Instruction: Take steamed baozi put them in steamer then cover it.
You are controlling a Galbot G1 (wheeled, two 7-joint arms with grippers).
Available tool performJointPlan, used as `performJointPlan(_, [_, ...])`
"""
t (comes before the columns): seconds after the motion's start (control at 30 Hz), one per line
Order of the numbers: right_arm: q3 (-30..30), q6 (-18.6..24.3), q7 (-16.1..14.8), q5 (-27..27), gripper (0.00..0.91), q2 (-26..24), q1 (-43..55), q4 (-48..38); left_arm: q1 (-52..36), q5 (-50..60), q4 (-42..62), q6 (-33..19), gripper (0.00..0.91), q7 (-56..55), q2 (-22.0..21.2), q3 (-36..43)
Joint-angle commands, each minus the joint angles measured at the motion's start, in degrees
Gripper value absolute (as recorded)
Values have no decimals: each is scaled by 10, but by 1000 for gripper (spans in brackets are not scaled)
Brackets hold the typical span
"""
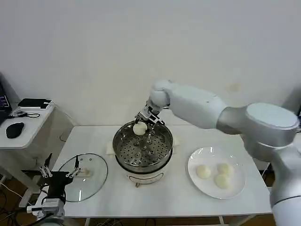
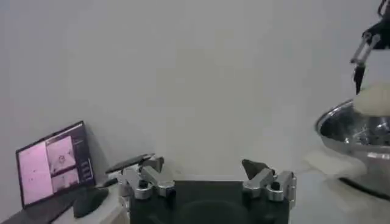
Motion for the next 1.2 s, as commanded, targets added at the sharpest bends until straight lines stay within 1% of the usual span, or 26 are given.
performJointPlan(0.03, [14,69,12,-77,665,47,-29,-87,0,0,1,-1,907,0,-1,-1])
performJointPlan(0.13, [18,78,15,-89,665,48,-29,-92,-1,0,3,-1,907,0,-1,0])
performJointPlan(0.4, [14,82,16,-79,665,44,-31,-79,-3,0,2,-1,907,0,2,1])
performJointPlan(0.63, [9,87,17,-87,685,42,-32,-68,-3,0,1,-1,907,0,1,1])
performJointPlan(0.67, [9,88,17,-86,816,42,-31,-68,-2,0,1,-1,907,0,1,1])
performJointPlan(0.7, [9,89,18,-85,887,41,-30,-67,-2,0,0,-1,907,0,0,1])
performJointPlan(0.73, [9,90,21,-83,907,40,-29,-66,-2,0,-1,-1,907,0,0,1])
performJointPlan(0.8, [9,94,26,-80,907,38,-26,-61,-1,0,-2,-1,907,0,0,1])
performJointPlan(0.87, [8,92,25,-63,907,27,-17,-41,0,0,-2,-1,907,0,-1,1])
performJointPlan(0.97, [-2,70,15,-26,907,1,1,10,0,1,-2,-1,907,0,-1,2])
performJointPlan(1.0, [-6,62,11,-15,907,-17,13,25,-1,1,-1,-1,907,0,-1,3])
performJointPlan(1.03, [-11,50,8,4,907,-32,25,58,-1,2,0,-1,907,0,-1,6])
performJointPlan(1.2, [-36,22,6,42,907,-97,82,139,-4,2,-1,-1,907,0,-2,14])
